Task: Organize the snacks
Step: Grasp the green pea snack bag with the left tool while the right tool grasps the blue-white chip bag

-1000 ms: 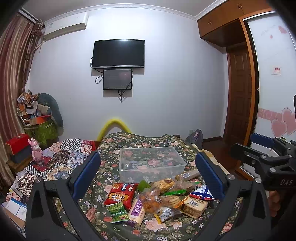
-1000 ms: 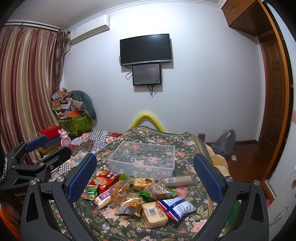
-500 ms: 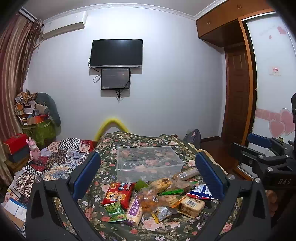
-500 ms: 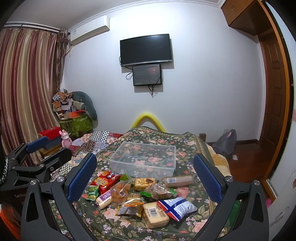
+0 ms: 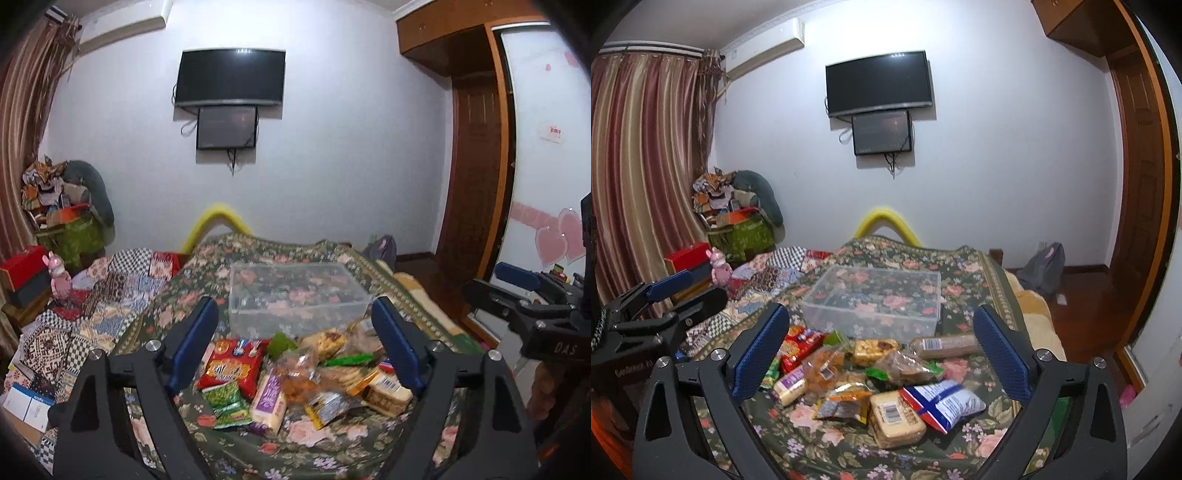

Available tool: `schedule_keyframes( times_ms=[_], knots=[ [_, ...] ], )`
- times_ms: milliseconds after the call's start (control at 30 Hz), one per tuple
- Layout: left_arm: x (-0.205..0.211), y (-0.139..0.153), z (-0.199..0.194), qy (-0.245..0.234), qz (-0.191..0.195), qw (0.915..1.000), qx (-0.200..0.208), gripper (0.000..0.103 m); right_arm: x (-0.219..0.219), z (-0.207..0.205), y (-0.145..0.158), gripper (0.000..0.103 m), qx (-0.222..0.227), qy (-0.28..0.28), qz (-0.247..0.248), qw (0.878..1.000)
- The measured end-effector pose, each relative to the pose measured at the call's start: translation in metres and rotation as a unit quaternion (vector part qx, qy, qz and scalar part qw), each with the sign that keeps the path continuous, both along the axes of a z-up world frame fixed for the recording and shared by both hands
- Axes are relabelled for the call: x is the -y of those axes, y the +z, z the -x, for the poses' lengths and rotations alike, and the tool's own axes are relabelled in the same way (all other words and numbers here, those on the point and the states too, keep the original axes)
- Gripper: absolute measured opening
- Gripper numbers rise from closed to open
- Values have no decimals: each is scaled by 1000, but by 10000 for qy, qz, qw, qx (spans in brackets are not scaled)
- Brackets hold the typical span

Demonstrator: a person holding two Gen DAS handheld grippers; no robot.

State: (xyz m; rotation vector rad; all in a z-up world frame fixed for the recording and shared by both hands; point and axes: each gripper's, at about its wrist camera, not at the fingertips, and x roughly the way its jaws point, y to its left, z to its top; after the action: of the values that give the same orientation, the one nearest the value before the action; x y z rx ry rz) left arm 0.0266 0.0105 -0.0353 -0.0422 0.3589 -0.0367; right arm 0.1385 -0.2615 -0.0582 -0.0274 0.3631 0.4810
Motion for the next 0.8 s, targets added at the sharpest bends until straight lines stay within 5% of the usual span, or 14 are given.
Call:
schedule_keyframes(
  times_ms=[300,600,800],
  knots=[
    [-32,-52,-24,156,-166,9956,-904,77,16,-33,-50,88,-730,-235,461,9960],
    [-70,-118,-54,364,118,9804,-1933,76,24,-62,-91,85,-1463,-365,765,9856],
    [-78,-145,-77,405,214,9741,-2214,76,28,-82,-105,85,-1879,-366,709,9789]
  ],
)
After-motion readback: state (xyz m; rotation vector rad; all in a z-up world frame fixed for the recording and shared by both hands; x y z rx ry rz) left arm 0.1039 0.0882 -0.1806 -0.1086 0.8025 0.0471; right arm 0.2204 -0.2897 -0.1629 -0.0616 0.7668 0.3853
